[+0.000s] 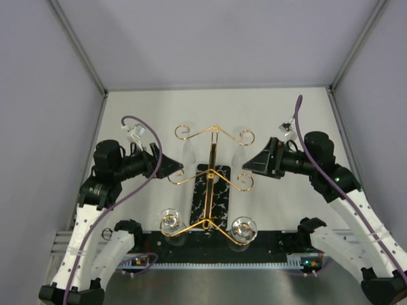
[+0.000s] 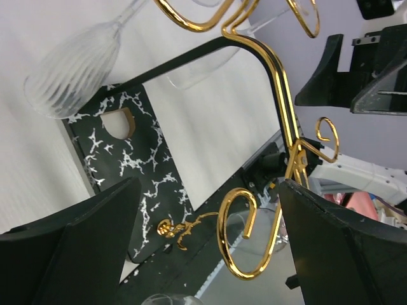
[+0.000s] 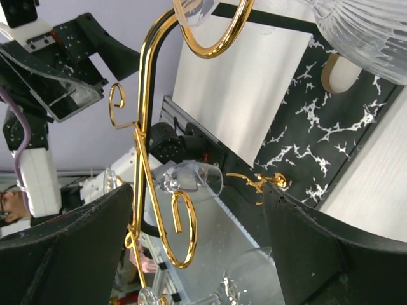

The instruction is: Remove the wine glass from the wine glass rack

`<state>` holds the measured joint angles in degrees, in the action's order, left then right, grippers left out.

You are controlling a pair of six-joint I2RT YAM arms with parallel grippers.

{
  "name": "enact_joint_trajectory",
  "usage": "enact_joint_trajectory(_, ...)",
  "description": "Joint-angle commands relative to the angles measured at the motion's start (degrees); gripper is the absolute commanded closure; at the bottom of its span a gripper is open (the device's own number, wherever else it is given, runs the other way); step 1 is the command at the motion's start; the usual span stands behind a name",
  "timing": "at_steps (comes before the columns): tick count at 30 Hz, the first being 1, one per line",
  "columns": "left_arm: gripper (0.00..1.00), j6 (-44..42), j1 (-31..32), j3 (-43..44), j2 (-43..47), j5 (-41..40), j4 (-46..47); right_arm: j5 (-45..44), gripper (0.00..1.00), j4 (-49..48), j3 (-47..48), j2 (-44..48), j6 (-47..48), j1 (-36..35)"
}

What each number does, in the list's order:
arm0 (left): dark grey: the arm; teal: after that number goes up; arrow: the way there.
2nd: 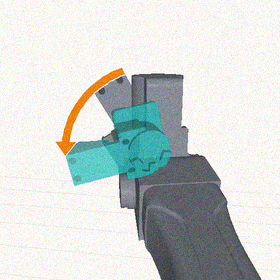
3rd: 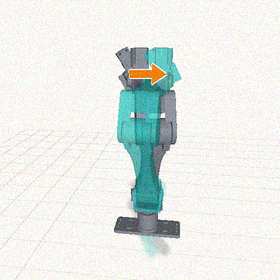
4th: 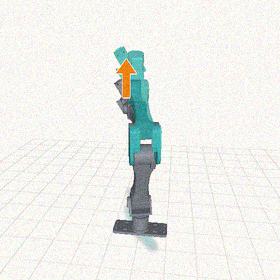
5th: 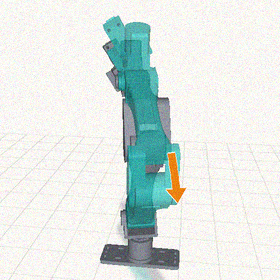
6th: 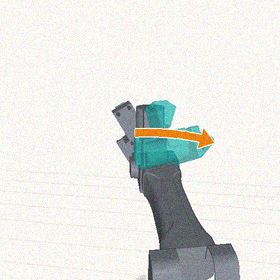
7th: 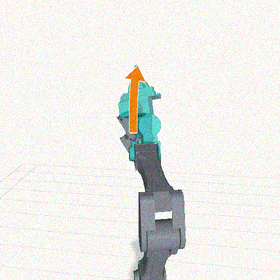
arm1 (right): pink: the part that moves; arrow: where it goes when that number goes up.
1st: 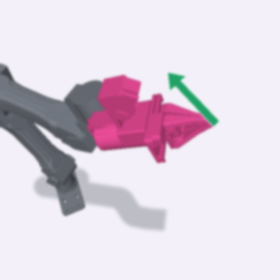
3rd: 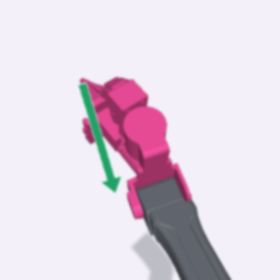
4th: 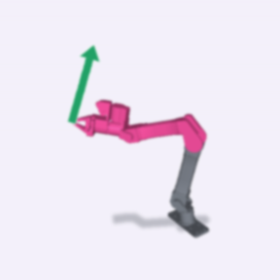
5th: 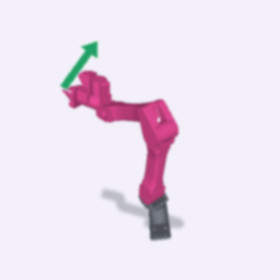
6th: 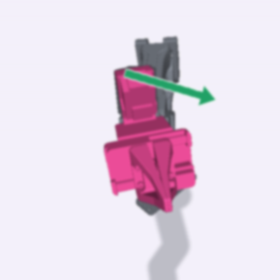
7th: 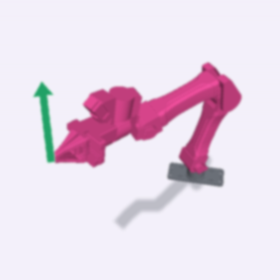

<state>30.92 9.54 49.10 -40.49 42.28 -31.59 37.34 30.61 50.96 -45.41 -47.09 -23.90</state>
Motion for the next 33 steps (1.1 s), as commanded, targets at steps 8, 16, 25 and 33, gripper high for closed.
enact_joint_trajectory(8,0.15,6.34,0.04,-0.67,3.58,8.69,-2.33,3.70,0.24,-7.40,-4.55,4.71,-8.10,-0.80)
enact_joint_trajectory(16,0.29,7.84,0.04,-1.03,4.10,10.27,-4.35,4.14,0.35,-10.30,-5.34,3.22,-9.25,-2.11)
enact_joint_trajectory(25,0.55,9.77,0.04,-2.43,3.23,11.51,-3.21,4.76,0.43,-12.42,-6.05,2.17,-9.51,-2.12)
enact_joint_trajectory(33,0.64,9.25,-0.05,-2.78,3.14,10.89,-3.91,5.11,0.54,-13.38,-8.24,2.87,-10.30,-2.12)
